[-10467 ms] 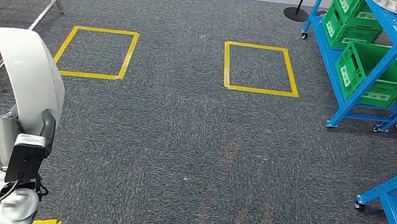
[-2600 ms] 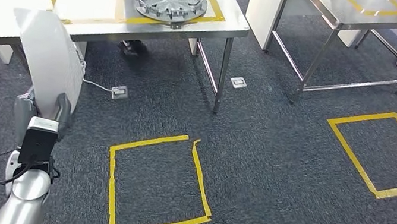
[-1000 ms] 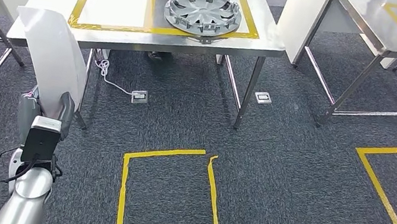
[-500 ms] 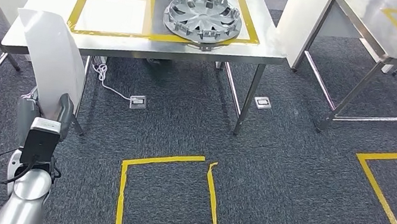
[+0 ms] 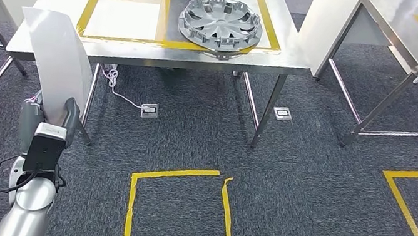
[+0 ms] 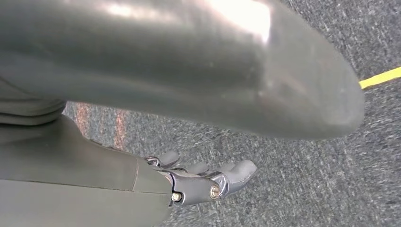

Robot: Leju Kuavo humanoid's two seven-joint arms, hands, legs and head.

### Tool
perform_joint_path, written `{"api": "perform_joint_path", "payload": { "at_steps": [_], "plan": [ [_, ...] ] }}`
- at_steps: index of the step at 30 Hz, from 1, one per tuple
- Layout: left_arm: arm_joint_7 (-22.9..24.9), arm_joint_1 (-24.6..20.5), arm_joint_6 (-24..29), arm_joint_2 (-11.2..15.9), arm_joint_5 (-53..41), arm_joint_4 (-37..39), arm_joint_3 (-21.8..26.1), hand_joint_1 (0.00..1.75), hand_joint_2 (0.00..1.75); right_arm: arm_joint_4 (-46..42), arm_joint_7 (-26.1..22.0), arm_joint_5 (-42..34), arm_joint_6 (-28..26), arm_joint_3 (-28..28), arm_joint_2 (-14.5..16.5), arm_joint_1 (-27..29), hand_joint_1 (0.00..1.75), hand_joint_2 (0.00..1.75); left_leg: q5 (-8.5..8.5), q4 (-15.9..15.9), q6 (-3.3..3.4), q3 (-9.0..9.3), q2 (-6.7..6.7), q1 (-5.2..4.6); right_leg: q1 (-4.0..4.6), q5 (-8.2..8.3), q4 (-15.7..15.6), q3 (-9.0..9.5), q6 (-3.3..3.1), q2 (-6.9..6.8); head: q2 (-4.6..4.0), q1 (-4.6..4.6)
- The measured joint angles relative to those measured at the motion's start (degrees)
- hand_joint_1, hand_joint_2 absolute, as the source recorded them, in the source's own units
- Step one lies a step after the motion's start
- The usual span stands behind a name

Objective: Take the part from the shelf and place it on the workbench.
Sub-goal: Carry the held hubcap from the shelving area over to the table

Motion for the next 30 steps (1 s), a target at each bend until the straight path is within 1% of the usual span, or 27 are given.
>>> {"api": "perform_joint_path", "payload": {
  "at_steps": [2, 3, 4, 6, 7, 8, 9, 10, 11, 12, 13, 14, 16, 17, 18, 19, 20, 21, 22, 23, 24, 25, 26, 27, 28, 29, 30],
  "plan": [
    [0.11, 0.14, -0.24, -0.01, -0.13, -0.46, 0.01, 1.75, 1.75, 0.0, -0.01, 0.02, 0.44, 0.0, 0.12, 0.04, 0.0, 0.0, -0.61, 0.46, -0.64, 0.17, 0.08, 0.03, -0.34, -0.17, -0.48, 0.85, -0.55, 0.02, 0.0, -0.1],
    [0.17, 0.13, -0.32, -0.01, -0.27, -0.69, 0.01, 1.75, 1.75, 0.0, -0.02, 0.04, 0.57, 0.0, 0.17, 0.05, 0.0, 0.0, -1.37, 1.94, -0.93, -0.38, 0.13, 0.0, -0.57, -0.23, -0.76, 1.43, -0.85, 0.0, 0.0, -0.24],
    [0.24, 0.16, -0.42, 0.0, -0.42, -0.86, 0.01, 1.75, 1.75, 0.0, -0.02, 0.09, 0.6, 0.0, 0.22, 0.05, 0.0, 0.0, -2.51, 4.6, -1.15, -1.7, 0.19, 0.06, -0.71, -0.37, -0.95, 1.92, -1.11, -0.02, 0.0, -0.4],
    [0.33, 0.4, -0.55, 0.01, -0.66, -0.96, 0.0, 1.75, 1.75, 0.0, -0.02, 0.22, 0.64, 0.0, 0.21, 0.01, 0.0, 0.0, -5.12, 12.21, -1.5, -6.25, 0.29, 0.15, -0.72, -0.92, -0.97, 2.59, -1.48, -0.05, 0.0, -0.61],
    [0.37, 0.61, -0.61, 0.02, -0.71, -0.96, 0.0, 1.75, 1.75, 0.0, -0.01, 0.28, 0.69, -0.01, 0.21, 0.01, 0.0, 0.0, -5.5, 15.07, -1.63, -8.37, 0.32, 0.22, -0.71, -1.26, -0.96, 2.92, -1.52, -0.01, 0.0, -0.62],
    [0.4, 0.78, -0.68, 0.02, -0.76, -0.96, 0.0, 1.75, 1.75, 0.0, 0.0, 0.33, 0.79, -0.01, 0.21, 0.06, 0.0, 0.0, -4.69, 15.98, -1.71, -9.62, 0.35, 0.27, -0.72, -1.64, -0.94, 3.31, -1.47, 0.04, 0.0, -0.62],
    [0.43, 0.86, -0.73, 0.02, -0.81, -0.98, 0.0, 1.75, 1.75, 0.0, 0.01, 0.35, 0.91, -0.02, 0.21, 0.11, 0.0, 0.0, -2.82, 14.67, -1.74, -9.7, 0.38, 0.32, -0.74, -2.03, -0.93, 3.79, -1.38, 0.09, 0.0, -0.63],
    [0.48, 0.89, -0.81, 0.02, -0.87, -1.02, 0.01, 1.75, 1.75, 0.0, 0.02, 0.35, 1.03, -0.02, 0.22, 0.15, 0.0, 0.0, -0.07, 11.3, -1.73, -8.71, 0.44, 0.38, -0.77, -2.49, -0.91, 4.38, -1.22, 0.13, 0.0, -0.63],
    [0.51, 0.89, -0.89, 0.03, -0.92, -1.06, 0.01, 1.75, 1.75, 0.0, 0.03, 0.35, 1.15, -0.02, 0.22, 0.19, 0.0, 0.0, 2.39, 7.2, -1.67, -7.23, 0.55, 0.41, -0.76, -2.97, -0.88, 4.87, -0.99, 0.16, 0.0, -0.63],
    [0.56, 0.89, -0.95, 0.01, -0.96, -1.11, 0.02, 1.75, 1.75, 0.0, 0.06, 0.36, 1.27, -0.02, 0.21, 0.16, 0.0, 0.0, 3.92, 3.79, -1.42, -5.75, 0.6, 0.42, -0.67, -3.52, -0.78, 5.22, -0.69, 0.2, 0.0, -0.67],
    [0.6, 0.91, -1.03, -0.03, -0.98, -1.17, 0.02, 1.75, 1.75, 0.0, 0.1, 0.37, 1.36, -0.02, 0.2, 0.1, 0.0, 0.0, 4.68, 1.41, -1.07, -4.68, 0.61, 0.38, -0.56, -3.98, -0.74, 5.45, -0.38, 0.23, 0.0, -0.61],
    [0.63, 0.94, -1.08, -0.07, -0.98, -1.21, 0.04, 1.75, 1.75, 0.0, 0.15, 0.4, 1.42, -0.02, 0.19, 0.04, 0.0, 0.0, 4.52, 0.52, -0.64, -4.2, 0.59, 0.28, -0.45, -4.32, -0.77, 5.53, -0.05, 0.25, 0.0, -0.53],
    [0.68, 0.99, -1.14, -0.14, -0.98, -1.37, 0.09, 1.75, 1.75, -0.01, 0.32, 0.49, 1.45, -0.02, 0.13, -0.09, 0.0, 0.0, 4.04, 0.37, 0.23, -3.95, 0.43, 0.17, -0.46, -4.74, -0.93, 5.81, 0.57, 0.24, 0.0, -0.38],
    [0.68, 0.99, -1.15, -0.15, -0.99, -1.49, 0.13, 1.75, 1.75, -0.01, 0.41, 0.54, 1.45, -0.02, 0.09, -0.12, 0.0, 0.0, 3.88, 0.3, 0.62, -3.78, 0.39, 0.21, -0.52, -5.04, -0.55, 5.83, 0.91, 0.22, 0.0, -0.36],
    [0.67, 0.98, -1.15, -0.19, -0.99, -1.64, 0.16, 1.75, 1.75, -0.01, 0.51, 0.6, 1.48, -0.02, 0.05, -0.16, 0.0, 0.0, 3.72, 0.22, 0.99, -3.55, 0.37, 0.3, -0.61, -5.68, 0.66, 5.38, 1.23, 0.19, 0.0, -0.29],
    [0.67, 0.98, -1.18, -0.23, -1.0, -1.79, 0.2, 1.75, 1.75, -0.01, 0.59, 0.68, 1.51, -0.02, 0.01, -0.21, 0.0, 0.0, 3.52, 0.14, 1.32, -3.28, 0.39, 0.4, -0.69, -6.87, 3.28, 4.08, 1.52, 0.18, 0.0, -0.23],
    [0.66, 0.99, -1.22, -0.27, -1.01, -1.86, 0.22, 1.75, 1.75, -0.01, 0.66, 0.79, 1.56, -0.02, 0.01, -0.24, 0.0, 0.0, 3.25, 0.15, 1.54, -3.09, 0.42, 0.38, -0.74, -8.36, 7.06, 1.91, 1.72, 0.16, 0.0, -0.15],
    [0.66, 1.03, -1.26, -0.3, -1.01, -1.9, 0.24, 1.75, 1.75, -0.01, 0.76, 0.91, 1.63, -0.02, 0.01, -0.24, 0.0, 0.0, 2.97, 0.16, 1.68, -2.9, 0.44, 0.36, -0.77, -9.81, 11.29, -0.77, 1.84, 0.15, 0.0, -0.09],
    [0.66, 1.09, -1.3, -0.32, -1.01, -1.9, 0.26, 1.75, 1.75, -0.01, 0.85, 0.99, 1.72, -0.02, 0.0, -0.18, 0.0, 0.0, 2.67, 0.17, 1.73, -2.65, 0.42, 0.33, -0.79, -10.56, 14.83, -3.3, 1.91, 0.15, 0.0, -0.09],
    [0.66, 1.16, -1.35, -0.35, -1.02, -1.9, 0.29, 1.75, 1.75, -0.01, 0.93, 1.06, 1.82, -0.02, -0.01, -0.09, 0.0, 0.0, 2.34, 0.17, 1.71, -2.32, 0.37, 0.32, -0.79, -10.08, 16.39, -4.94, 1.89, 0.15, 0.0, -0.07],
    [0.66, 1.2, -1.4, -0.38, -1.04, -1.9, 0.34, 1.75, 1.75, -0.01, 0.97, 1.09, 1.92, -0.02, -0.01, -0.01, 0.0, 0.0, 1.98, 0.18, 1.64, -1.86, 0.29, 0.32, -0.79, -8.34, 15.66, -5.43, 1.79, 0.15, 0.0, -0.07],
    [0.66, 1.22, -1.46, -0.43, -1.07, -1.91, 0.39, 1.75, 1.75, -0.01, 0.98, 1.12, 2.01, -0.02, -0.02, 0.04, 0.0, 0.0, 1.56, 0.18, 1.51, -1.26, 0.22, 0.32, -0.78, -5.57, 12.56, -4.72, 1.6, 0.15, 0.0, -0.07],
    [0.65, 1.22, -1.51, -0.48, -1.1, -1.92, 0.45, 1.75, 1.75, -0.01, 0.98, 1.16, 2.08, -0.02, -0.04, 0.06, 0.0, 0.0, 1.12, 0.17, 1.35, -0.7, 0.18, 0.32, -0.75, -2.65, 8.26, -3.37, 1.33, 0.14, 0.0, -0.06],
    [0.64, 1.2, -1.55, -0.52, -1.13, -1.93, 0.49, 1.75, 1.75, -0.01, 0.99, 1.19, 2.13, -0.02, -0.05, 0.05, 0.0, 0.0, 0.65, 0.2, 1.08, -0.2, 0.14, 0.21, -0.6, -0.7, 4.38, -1.91, 1.07, 0.15, 0.0, -0.08],
    [0.64, 1.18, -1.56, -0.56, -1.15, -1.94, 0.52, 1.75, 1.75, 0.0, 1.0, 1.21, 2.16, -0.01, -0.07, 0.03, 0.0, 0.0, 0.26, 0.18, 0.79, 0.12, 0.11, 0.13, -0.45, 0.38, 1.59, -0.81, 0.82, 0.15, 0.0, -0.08],
    [0.64, 1.17, -1.59, -0.57, -1.19, -1.95, 0.54, 1.75, 1.75, 0.0, 1.02, 1.23, 2.18, -0.01, -0.07, 0.02, 0.0, 0.0, -0.04, 0.12, 0.48, 0.28, 0.09, 0.08, -0.27, 0.46, 0.31, -0.27, 0.59, 0.17, 0.0, -0.09],
    [0.64, 1.16, -1.61, -0.58, -1.22, -1.96, 0.55, 1.75, 1.75, 0.0, 1.07, 1.22, 2.22, -0.01, -0.07, 0.01, 0.0, 0.0, -0.23, -0.04, 0.14, 0.43, 0.06, 0.05, -0.1, 0.02, 0.13, -0.07, 0.38, 0.2, 0.0, -0.1]
  ]
}}
